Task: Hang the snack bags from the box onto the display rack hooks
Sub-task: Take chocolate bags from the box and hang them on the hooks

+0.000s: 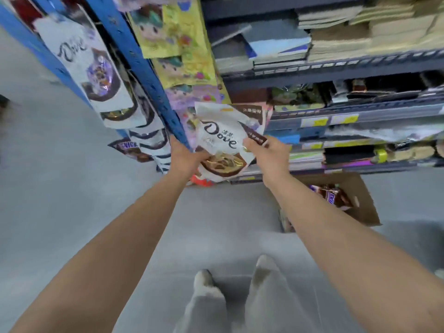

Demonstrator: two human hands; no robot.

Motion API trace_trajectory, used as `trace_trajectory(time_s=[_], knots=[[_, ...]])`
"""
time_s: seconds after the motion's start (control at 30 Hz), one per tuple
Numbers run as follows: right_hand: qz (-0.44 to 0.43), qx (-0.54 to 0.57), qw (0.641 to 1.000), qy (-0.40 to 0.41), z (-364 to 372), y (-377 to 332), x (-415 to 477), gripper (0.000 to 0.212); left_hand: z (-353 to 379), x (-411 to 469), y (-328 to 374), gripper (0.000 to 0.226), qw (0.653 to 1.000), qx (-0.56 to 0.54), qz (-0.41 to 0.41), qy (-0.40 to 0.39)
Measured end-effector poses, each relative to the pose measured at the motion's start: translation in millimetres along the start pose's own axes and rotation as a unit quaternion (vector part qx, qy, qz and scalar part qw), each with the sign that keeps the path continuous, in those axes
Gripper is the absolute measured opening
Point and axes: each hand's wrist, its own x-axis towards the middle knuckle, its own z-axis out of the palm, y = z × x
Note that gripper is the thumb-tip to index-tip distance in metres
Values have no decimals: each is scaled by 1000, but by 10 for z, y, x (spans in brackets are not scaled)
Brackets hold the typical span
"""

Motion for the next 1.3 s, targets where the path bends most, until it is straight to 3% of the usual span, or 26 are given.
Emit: trace_trajectory(time_s=[0.07,0.13,0.23,0.3,0.37,0.43,0.5,0.63,0.77,0.83,1.0,1.13,1.3], knots=[[-31,-30,998,-38,359,-73,-245,16,-483,-58,32,78,993,45,103,25],[-43,-42,997,-54,677,-147,-441,12,-887,-125,70,66,987,53,150,22],[-53,-41,996,-55,1073,-280,-617,20,-1373,-111,42,98,984,29,172,22],[-69,-30,996,-53,1302,-443,-741,21,-1648,-84,18,101,969,77,226,62],[-86,-18,995,-54,1521,-639,-833,25,-1878,-86,38,80,927,160,295,165],[-103,-22,993,-50,1716,-850,-908,23,-2075,-75,115,49,862,236,366,260],[-119,-24,991,-48,1870,-1037,-944,25,-2227,12,205,27,826,274,411,270],[-136,-28,989,-42,2056,-1302,-919,40,-2431,208,460,21,842,275,401,232],[-160,-27,986,-31,2131,-1482,-722,57,-2501,425,664,13,894,133,390,176],[-181,-32,983,-23,2132,-1533,-583,49,-2497,596,761,10,923,48,351,151],[-208,3,977,37,2064,-1591,-250,38,-2578,1031,1145,11,934,-68,272,223],[-282,26,945,164,1961,-1699,-100,50,-2694,1350,1410,16,933,-47,248,255],[-304,31,940,154,2020,-1809,-55,52,-2796,1608,1604,28,941,17,215,261]])
